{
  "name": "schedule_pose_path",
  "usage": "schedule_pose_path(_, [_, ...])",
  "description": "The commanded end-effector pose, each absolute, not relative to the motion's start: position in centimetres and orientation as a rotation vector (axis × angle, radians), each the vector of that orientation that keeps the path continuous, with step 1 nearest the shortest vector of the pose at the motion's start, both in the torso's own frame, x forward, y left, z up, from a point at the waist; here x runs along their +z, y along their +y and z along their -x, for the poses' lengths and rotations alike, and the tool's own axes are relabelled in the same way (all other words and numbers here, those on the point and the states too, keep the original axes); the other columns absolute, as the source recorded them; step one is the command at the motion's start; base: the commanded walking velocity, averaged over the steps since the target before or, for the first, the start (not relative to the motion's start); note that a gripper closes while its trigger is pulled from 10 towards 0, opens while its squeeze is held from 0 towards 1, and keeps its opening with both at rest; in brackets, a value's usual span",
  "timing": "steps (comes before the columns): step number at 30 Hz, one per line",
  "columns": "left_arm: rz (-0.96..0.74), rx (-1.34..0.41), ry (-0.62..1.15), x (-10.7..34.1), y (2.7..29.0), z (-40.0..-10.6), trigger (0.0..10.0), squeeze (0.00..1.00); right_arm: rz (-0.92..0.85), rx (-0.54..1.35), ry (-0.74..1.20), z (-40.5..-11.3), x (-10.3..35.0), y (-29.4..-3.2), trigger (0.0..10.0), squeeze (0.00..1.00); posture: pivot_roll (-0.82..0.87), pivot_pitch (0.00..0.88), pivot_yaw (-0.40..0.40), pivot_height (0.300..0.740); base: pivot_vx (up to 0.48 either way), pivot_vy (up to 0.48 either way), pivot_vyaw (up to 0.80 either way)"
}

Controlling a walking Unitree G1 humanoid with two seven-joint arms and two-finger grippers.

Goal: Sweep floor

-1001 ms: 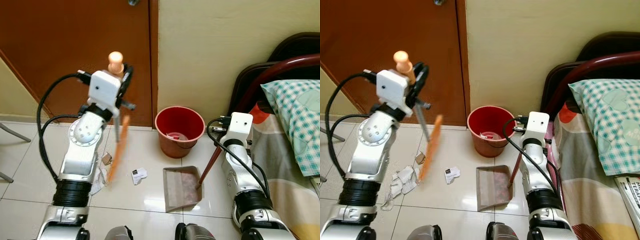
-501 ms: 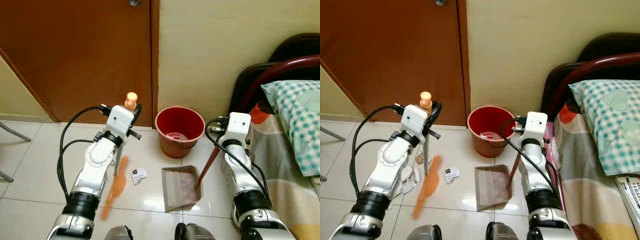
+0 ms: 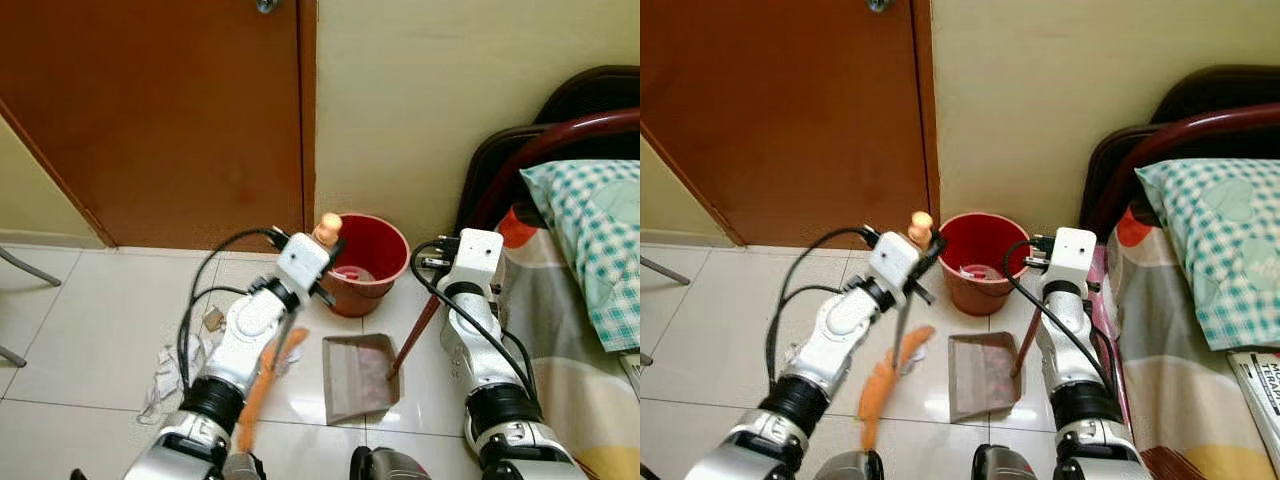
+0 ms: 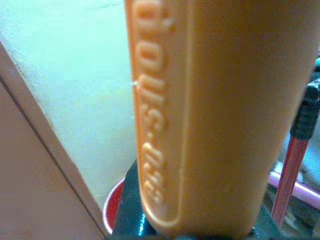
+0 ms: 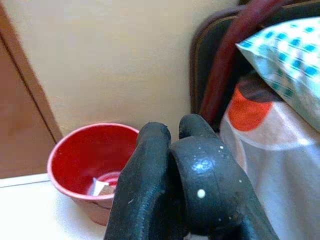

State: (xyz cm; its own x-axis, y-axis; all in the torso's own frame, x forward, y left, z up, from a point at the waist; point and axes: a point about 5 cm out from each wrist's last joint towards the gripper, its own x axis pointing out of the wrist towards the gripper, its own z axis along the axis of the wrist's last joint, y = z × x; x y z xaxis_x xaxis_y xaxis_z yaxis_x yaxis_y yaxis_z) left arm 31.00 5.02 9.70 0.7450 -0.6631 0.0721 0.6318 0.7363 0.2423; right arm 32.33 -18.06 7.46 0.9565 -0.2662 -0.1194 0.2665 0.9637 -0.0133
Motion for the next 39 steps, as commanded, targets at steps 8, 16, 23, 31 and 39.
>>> schedule_pose_path(8, [0.025,-0.711,-0.198,11.9,2.4,-30.7,10.0,0.00,0.001,-0.319,0.137,-32.2,7.1,-18.5,10.0,0.00,-0.01,0.109,0.001,0.740,0.000,0.000,0.00])
schedule_pose_path(16, [0.196,-0.677,-0.239,14.8,1.3,-31.2,10.0,0.00,0.023,-0.327,0.154,-32.3,6.9,-18.4,10.0,0.00,0.00,0.106,0.000,0.740,0.000,0.000,0.00])
schedule_pose_path(23, [0.278,-0.597,-0.335,18.6,2.7,-32.4,10.0,0.00,0.024,-0.326,0.158,-32.3,6.8,-18.5,10.0,0.00,-0.01,0.099,-0.002,0.740,0.000,0.000,0.00])
schedule_pose_path(31, [0.166,-0.485,-0.403,20.6,7.4,-32.5,10.0,0.00,0.027,-0.325,0.155,-32.3,6.9,-18.9,10.0,0.00,-0.01,0.112,-0.008,0.740,0.000,0.000,0.00])
schedule_pose_path(39, [0.094,-0.401,-0.497,23.8,10.8,-30.5,10.0,0.00,0.075,-0.352,0.171,-31.7,6.7,-20.7,10.0,0.00,-0.01,0.129,-0.026,0.740,0.000,0.000,0.00])
